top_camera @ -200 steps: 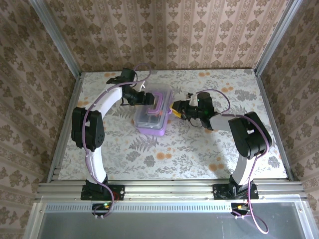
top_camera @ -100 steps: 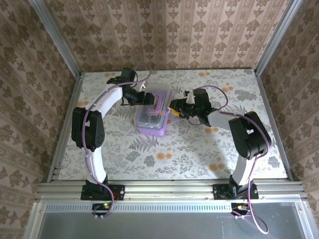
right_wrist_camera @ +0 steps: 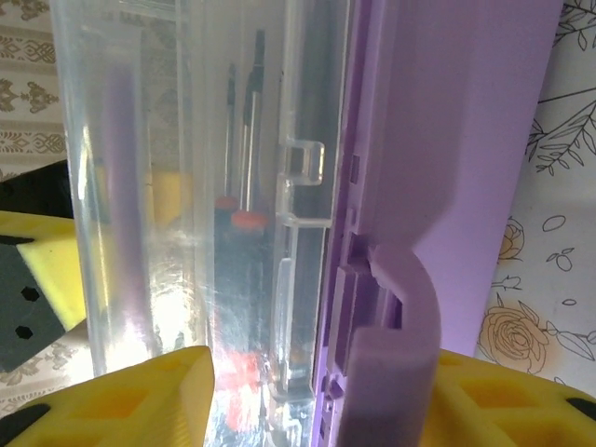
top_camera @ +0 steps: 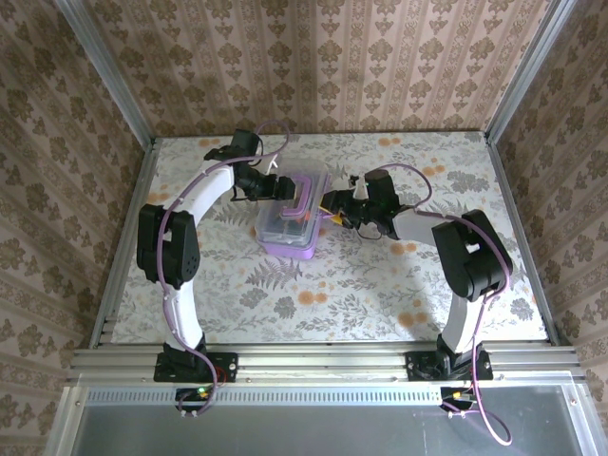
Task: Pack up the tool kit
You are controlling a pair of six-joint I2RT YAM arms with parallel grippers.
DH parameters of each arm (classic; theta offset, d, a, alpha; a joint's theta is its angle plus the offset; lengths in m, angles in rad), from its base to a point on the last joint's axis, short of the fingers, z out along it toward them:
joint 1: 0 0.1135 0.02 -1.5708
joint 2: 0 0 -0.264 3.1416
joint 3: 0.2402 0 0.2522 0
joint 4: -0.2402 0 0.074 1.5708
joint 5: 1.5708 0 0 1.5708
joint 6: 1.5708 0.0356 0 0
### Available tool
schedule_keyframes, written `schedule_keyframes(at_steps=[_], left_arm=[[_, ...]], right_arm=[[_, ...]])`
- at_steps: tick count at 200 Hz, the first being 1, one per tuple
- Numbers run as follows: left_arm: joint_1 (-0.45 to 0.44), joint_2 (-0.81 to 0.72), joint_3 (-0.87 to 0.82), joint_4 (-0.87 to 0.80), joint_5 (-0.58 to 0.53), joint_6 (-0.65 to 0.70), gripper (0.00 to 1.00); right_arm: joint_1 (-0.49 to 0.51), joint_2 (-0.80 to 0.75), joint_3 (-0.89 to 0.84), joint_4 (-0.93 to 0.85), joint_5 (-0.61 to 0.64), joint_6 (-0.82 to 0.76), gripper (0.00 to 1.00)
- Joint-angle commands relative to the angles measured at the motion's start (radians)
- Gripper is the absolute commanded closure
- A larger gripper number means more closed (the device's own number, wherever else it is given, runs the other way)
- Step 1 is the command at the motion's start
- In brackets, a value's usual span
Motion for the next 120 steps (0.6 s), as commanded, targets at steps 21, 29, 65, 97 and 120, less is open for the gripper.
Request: schedule_keyframes(at_steps=[21, 29, 65, 97, 120], left_arm=[[-0.002, 0.121, -0.058, -0.079, -0.076, 0.025, 0.33], [-0.001, 0.122, -0.059, -0.08, -0.076, 0.025, 0.33], [-0.001, 0.123, -0.057, -0.082, -0.074, 0.023, 0.33], [-0.002, 0.119, -0.058, -0.081, -0.074, 0.023, 0.33], [-0.004, 0.121, -0.058, -0.082, -0.074, 0.024, 0.33]], right_arm=[[0.002, -0.067, 0.03, -0.045, 0.022, -0.046, 0.43], [0.0, -0.083, 0.027, -0.056, 0.024, -0.053, 0.44], [-0.003, -0.088, 0.018, -0.044, 0.009, -0.045, 0.49], [-0.003, -0.065, -0.001, -0.004, 0.014, -0.028, 0.53], [-0.008, -0.037, -0.018, 0.065, 0.003, 0.02, 0.56]])
